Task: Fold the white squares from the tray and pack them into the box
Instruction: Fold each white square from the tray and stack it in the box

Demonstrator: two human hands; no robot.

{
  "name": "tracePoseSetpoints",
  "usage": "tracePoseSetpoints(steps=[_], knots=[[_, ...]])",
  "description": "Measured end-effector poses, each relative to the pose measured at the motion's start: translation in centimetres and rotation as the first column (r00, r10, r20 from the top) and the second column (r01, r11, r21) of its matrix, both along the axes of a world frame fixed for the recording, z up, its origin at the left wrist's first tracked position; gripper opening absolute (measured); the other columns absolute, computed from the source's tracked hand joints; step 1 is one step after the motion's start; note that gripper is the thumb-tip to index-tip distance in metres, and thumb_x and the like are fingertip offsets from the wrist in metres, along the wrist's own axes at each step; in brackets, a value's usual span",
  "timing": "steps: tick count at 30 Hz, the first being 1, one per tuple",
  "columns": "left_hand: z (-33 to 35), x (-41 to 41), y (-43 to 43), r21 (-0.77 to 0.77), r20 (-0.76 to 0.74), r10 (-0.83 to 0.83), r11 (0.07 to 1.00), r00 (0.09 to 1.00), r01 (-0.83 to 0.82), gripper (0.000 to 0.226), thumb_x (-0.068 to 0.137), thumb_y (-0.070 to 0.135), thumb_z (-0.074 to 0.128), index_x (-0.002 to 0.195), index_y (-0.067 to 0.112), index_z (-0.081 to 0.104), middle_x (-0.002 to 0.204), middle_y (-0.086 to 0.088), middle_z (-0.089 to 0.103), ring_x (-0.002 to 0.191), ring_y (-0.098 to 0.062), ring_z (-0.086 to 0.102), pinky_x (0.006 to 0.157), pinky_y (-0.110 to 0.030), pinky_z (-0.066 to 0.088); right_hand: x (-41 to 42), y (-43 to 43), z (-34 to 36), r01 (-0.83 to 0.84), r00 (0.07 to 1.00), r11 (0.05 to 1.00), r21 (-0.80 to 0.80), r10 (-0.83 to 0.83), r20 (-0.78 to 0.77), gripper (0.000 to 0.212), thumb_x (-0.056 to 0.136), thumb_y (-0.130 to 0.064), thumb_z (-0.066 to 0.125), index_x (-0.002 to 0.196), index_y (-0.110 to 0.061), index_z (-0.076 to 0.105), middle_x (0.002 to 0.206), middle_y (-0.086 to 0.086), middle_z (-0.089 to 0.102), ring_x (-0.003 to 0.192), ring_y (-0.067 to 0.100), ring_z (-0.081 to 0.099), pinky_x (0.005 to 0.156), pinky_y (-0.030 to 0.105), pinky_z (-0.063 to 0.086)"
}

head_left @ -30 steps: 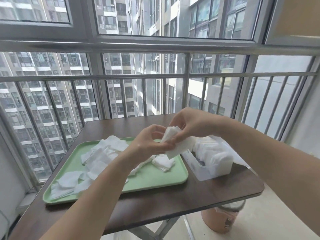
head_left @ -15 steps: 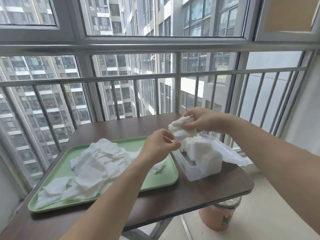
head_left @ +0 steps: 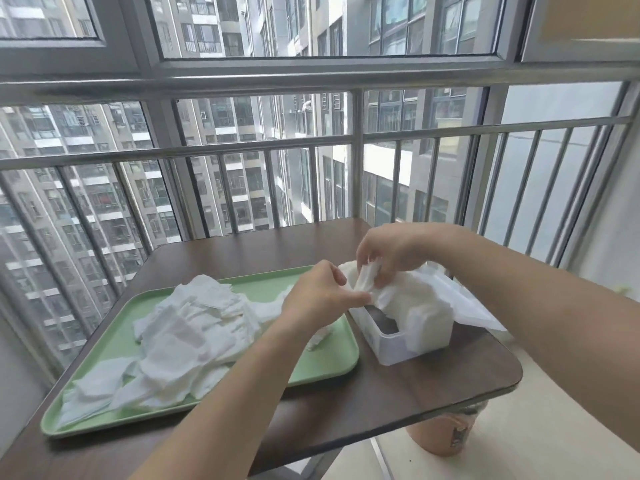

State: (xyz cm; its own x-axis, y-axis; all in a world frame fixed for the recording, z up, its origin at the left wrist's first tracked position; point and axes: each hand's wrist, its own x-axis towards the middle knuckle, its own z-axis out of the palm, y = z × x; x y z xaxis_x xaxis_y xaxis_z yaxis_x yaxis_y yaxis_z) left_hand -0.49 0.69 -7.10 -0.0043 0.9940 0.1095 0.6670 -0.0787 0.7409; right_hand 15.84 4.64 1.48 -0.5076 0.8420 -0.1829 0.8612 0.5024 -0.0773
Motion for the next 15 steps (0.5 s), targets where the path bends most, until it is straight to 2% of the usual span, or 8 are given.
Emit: tracePoseSetpoints(steps=[2,4,7,9,12,13,15], knots=[[0.1,0.1,-0.1,-0.012,0.015,-0.013,1.0,1.0,0.013,0.059,0.046,0.062,0.076,0.089,0.026,0.055,0.086,0.01,0.064,0.083,-0.014,0.062,0.08,-0.04,0.053,-1.3,-0.3,-0.4,-0.032,0.995,0.998,0.054,0.027,0.093,0.042,0.079,-0.023,0.08,0.118,-0.03,0.067,0.107,-0.008,0.062,0.094,0.018,0.06,0.072,0.029,0.047],[0.1,0.1,-0.2,-0.014,0.038,-0.022,1.0,0.999,0.022,0.063,0.043,0.066,0.073,0.087,0.025,0.056,0.081,0.011,0.063,0.077,-0.014,0.06,0.07,-0.035,0.048,-2.5,-0.5,-1.3,-0.075,0.987,0.99,0.118,0.057,0.15,0.046,0.075,-0.019,0.079,0.118,-0.031,0.068,0.109,-0.004,0.065,0.091,0.021,0.063,0.073,0.034,0.054],[0.0,-0.2,0.0,-0.009,0.062,-0.037,0.999,0.997,0.037,0.05,0.059,0.054,0.084,0.087,0.023,0.056,0.079,0.011,0.061,0.073,-0.012,0.056,0.067,-0.032,0.041,-2.9,-0.6,-1.9,-0.082,0.979,0.971,0.224,0.037,0.2,0.045,0.073,-0.019,0.075,0.116,-0.033,0.068,0.105,-0.004,0.066,0.086,0.022,0.065,0.066,0.033,0.054],[-0.2,-0.4,0.1,-0.017,0.066,-0.037,0.999,0.997,0.038,0.048,0.062,0.051,0.085,0.088,0.023,0.056,0.082,0.01,0.06,0.074,-0.011,0.056,0.068,-0.031,0.042,-2.6,-0.7,-2.0,-0.088,0.971,0.945,0.315,0.012,0.237,0.038,0.073,-0.032,0.077,0.108,-0.028,0.067,0.101,-0.003,0.066,0.085,0.021,0.064,0.062,0.032,0.051],[-0.4,-0.3,0.1,-0.025,0.074,-0.029,0.999,0.997,0.031,0.05,0.056,0.052,0.083,0.089,0.024,0.057,0.084,0.009,0.061,0.075,-0.013,0.057,0.072,-0.033,0.047,-1.8,-0.4,-1.6,-0.097,0.959,0.885,0.456,-0.039,0.279,0.055,0.067,-0.056,0.081,0.106,-0.023,0.061,0.101,-0.004,0.06,0.091,0.021,0.063,0.061,0.032,0.046],[-0.4,-0.3,0.1,-0.028,0.082,-0.03,0.999,0.996,0.033,0.052,0.054,0.053,0.081,0.089,0.024,0.057,0.083,0.008,0.061,0.074,-0.013,0.057,0.072,-0.034,0.047,-1.5,-0.3,-1.3,-0.07,0.961,0.897,0.436,-0.055,0.269,0.058,0.066,-0.055,0.084,0.106,-0.023,0.059,0.102,-0.004,0.059,0.091,0.02,0.062,0.062,0.032,0.046],[-0.4,-0.3,0.2,-0.035,0.09,-0.036,0.999,0.995,0.039,0.052,0.053,0.054,0.082,0.088,0.023,0.057,0.081,0.008,0.06,0.073,-0.014,0.058,0.07,-0.034,0.047,-1.1,-0.4,-0.9,0.01,0.982,0.958,0.287,-0.064,0.18,0.054,0.067,-0.04,0.09,0.107,-0.022,0.059,0.102,-0.003,0.059,0.088,0.02,0.06,0.065,0.032,0.048]])
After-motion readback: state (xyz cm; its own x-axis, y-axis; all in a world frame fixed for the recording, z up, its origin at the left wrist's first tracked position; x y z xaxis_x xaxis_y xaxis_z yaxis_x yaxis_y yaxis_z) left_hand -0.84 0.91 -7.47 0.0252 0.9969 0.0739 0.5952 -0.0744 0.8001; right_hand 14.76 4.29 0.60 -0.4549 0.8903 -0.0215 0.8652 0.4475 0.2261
